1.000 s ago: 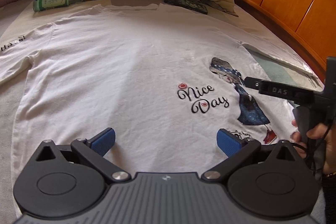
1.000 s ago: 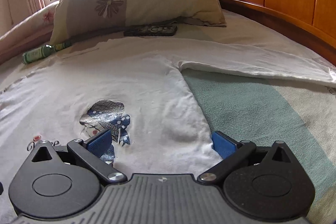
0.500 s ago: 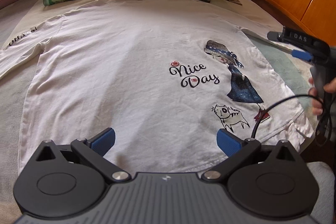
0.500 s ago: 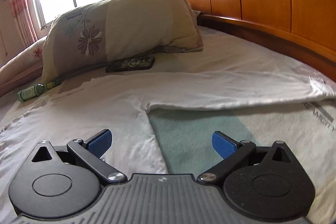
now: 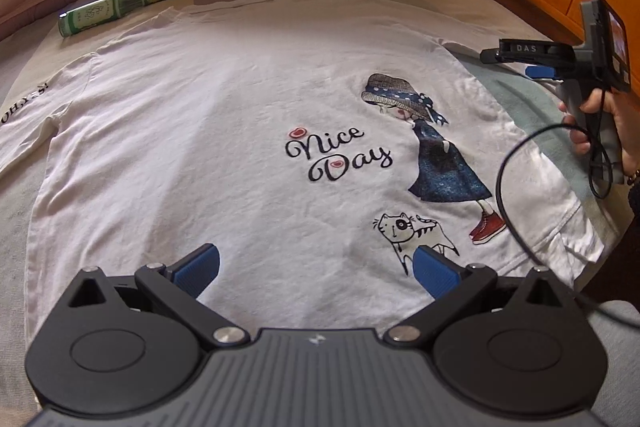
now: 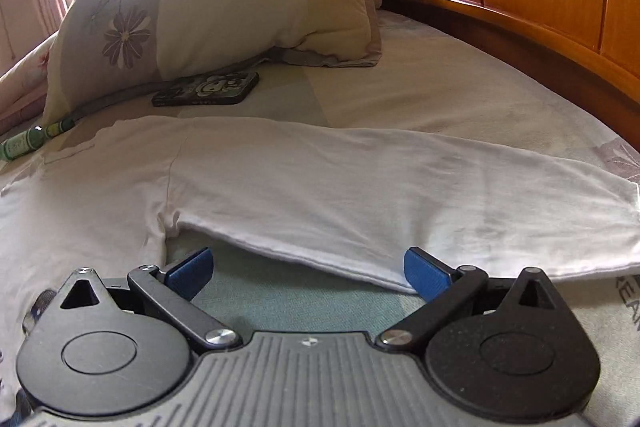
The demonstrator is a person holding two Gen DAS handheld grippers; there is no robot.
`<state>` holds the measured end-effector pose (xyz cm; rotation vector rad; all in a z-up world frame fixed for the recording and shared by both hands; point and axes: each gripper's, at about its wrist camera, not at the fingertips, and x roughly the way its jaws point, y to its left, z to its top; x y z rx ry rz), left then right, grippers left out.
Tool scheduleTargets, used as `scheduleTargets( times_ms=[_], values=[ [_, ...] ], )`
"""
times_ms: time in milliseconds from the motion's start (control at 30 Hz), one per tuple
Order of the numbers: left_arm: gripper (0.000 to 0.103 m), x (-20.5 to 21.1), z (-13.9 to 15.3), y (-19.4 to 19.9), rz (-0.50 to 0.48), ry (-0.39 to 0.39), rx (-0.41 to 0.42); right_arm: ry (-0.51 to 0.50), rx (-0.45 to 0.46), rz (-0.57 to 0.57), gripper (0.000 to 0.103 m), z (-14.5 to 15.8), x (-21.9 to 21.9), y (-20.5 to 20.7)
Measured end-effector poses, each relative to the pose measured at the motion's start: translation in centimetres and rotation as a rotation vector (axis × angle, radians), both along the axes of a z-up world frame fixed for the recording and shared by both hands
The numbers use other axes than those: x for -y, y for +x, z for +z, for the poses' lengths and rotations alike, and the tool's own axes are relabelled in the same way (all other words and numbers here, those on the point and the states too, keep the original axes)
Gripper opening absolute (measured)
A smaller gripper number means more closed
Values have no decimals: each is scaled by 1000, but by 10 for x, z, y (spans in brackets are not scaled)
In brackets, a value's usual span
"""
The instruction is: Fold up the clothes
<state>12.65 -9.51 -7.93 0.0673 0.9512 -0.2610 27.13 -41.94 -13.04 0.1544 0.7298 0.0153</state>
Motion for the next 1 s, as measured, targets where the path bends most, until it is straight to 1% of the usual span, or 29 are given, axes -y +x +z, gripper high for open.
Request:
scheduleTargets(
  times_ms=[67,133,167,200,267,400,467,533,600,667,700,800,867,933,1000],
  values=[
    [102,6,0,1,-13,2,1,35,-1,-12,103,11,14,-8],
    [102,11,-1,1,-25,4,3,53,75,-23,103,25,29,-14],
    [102,14,-1,1,-31,5,3,42,97,-44,103,29,35,-12],
    [102,17,-1,2,-38,6,4,37,99,-70,103,30,41,-8],
    [102,23,-1,2,-50,7,5,57,78,-99,103,23,52,-4],
    [102,14,5,-6,-5,-1,11,84,28,-134,103,2,68,-6],
    [102,8,7,-10,25,-19,2,51,1,-130,103,5,63,-12],
    [102,3,9,-15,55,-31,2,69,-26,-128,103,13,60,-18],
    [102,-1,14,-22,75,-51,21,120,-16,-112,103,25,57,-33],
    [102,-6,15,-29,79,-62,62,131,10,-98,103,40,48,-53],
    [102,-9,10,-30,87,-72,75,139,17,-79,103,48,41,-62],
    [102,-18,-5,-35,117,-102,108,159,32,27,103,68,13,-93],
    [102,-29,-17,-39,167,-151,66,137,42,86,103,78,-10,-114],
    [102,-35,-19,-48,192,-187,40,121,42,143,103,84,-32,-133],
    [102,-42,-20,-57,216,-220,16,133,44,198,103,87,-52,-150]
  ],
)
